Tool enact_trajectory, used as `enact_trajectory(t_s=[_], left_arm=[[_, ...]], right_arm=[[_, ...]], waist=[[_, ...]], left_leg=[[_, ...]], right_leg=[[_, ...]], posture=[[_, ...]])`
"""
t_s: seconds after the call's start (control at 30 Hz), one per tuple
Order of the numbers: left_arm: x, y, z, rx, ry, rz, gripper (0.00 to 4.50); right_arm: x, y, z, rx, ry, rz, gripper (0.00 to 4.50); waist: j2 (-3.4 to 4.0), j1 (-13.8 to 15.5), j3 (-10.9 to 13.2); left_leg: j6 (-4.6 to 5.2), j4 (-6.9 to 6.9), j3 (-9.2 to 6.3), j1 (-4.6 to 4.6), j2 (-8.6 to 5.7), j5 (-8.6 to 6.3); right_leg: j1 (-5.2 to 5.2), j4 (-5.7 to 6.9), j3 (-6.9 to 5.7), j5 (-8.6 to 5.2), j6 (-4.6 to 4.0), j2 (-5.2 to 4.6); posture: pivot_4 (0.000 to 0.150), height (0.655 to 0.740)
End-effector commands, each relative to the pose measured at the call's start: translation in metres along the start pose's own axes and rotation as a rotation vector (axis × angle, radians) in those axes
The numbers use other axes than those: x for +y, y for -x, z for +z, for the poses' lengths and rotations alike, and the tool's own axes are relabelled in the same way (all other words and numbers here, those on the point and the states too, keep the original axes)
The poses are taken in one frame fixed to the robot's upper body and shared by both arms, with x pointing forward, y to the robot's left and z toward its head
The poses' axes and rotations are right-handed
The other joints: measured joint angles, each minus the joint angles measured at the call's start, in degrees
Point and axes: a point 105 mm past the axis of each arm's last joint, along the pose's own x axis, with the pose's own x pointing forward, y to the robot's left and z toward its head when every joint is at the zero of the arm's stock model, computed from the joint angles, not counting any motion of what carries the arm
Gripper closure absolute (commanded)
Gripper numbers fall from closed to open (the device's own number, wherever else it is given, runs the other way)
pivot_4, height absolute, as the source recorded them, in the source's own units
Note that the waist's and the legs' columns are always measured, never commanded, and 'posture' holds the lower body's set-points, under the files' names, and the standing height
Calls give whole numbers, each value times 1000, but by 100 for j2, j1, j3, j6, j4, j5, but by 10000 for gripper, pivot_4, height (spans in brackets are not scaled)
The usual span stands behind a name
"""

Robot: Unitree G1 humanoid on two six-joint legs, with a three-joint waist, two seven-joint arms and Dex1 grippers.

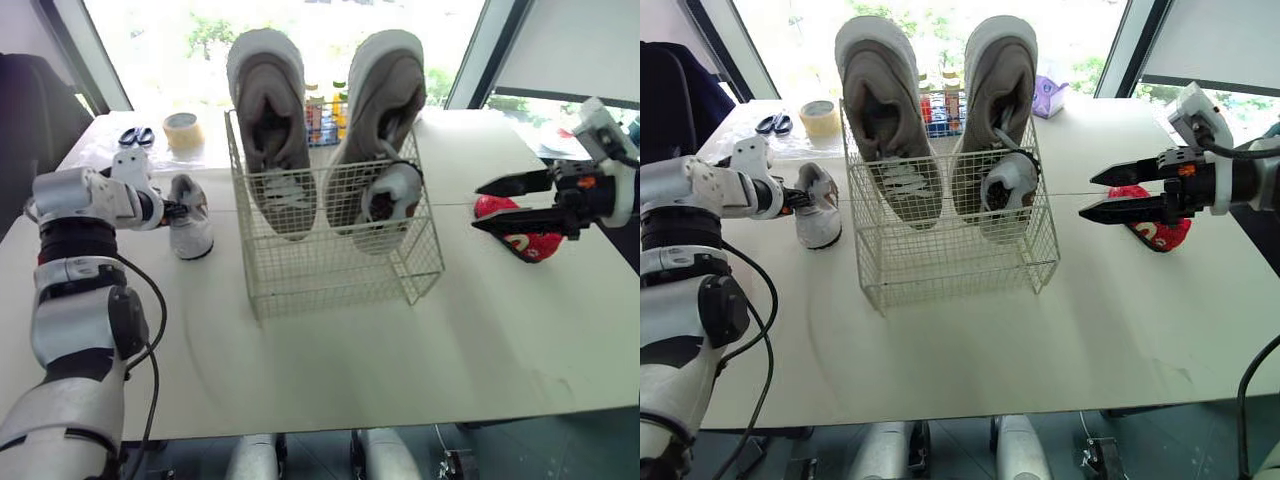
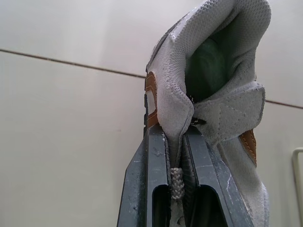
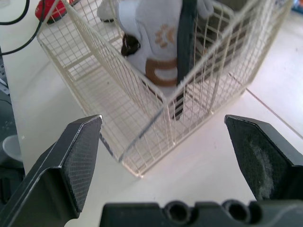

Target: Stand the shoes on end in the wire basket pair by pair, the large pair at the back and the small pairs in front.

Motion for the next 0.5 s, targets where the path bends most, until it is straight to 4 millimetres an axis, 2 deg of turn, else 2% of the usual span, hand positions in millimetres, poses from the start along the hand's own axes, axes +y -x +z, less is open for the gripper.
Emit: enact_trajectory(t_s=[0.03, 0.2, 0.27, 0.33, 0.4, 0.5], left_arm=[[11, 33, 32, -138, 16, 48, 44798], [12, 98, 88, -544, -119, 98, 44798], [9, 118, 99, -627, -176, 80, 44798], [-6, 152, 116, -822, -157, -33, 44798], [-22, 186, 125, -1015, -170, -140, 44798], [-41, 210, 120, -1130, -192, -245, 44798]], right_arm=[[0, 10, 12, -35, 74, -37, 0], [1, 13, 16, -74, 116, -73, 0], [2, 14, 20, -92, 133, -91, 0], [2, 15, 24, -117, 137, -103, 0], [0, 15, 26, -137, 137, -108, 0], [-1, 14, 26, -145, 135, -112, 0]], waist=[[0, -12, 0], [-7, 34, 4], [-7, 43, 4], [-3, 63, 2], [-5, 86, 2], [-8, 100, 3]], left_leg=[[-3, -2, 0, 0, 1, 2], [-23, -3, -2, -6, 2, 13], [-26, -1, 0, -6, 1, 14], [-26, -1, 2, 3, 0, 14], [-25, 4, -1, 10, -1, 14], [-24, 14, -5, 12, -2, 13]], right_leg=[[-3, 2, 1, 0, 0, 1], [-9, 6, 1, 0, 0, 0], [-8, 6, 2, 0, 0, -2], [3, 4, 2, 0, 0, -2], [25, -5, -13, -1, -1, -2], [38, -8, -16, 0, -2, -3]], posture=[[1500, 6609], [1500, 6609], [1500, 6609], [1500, 6609], [1500, 6609], [1500, 6609]])
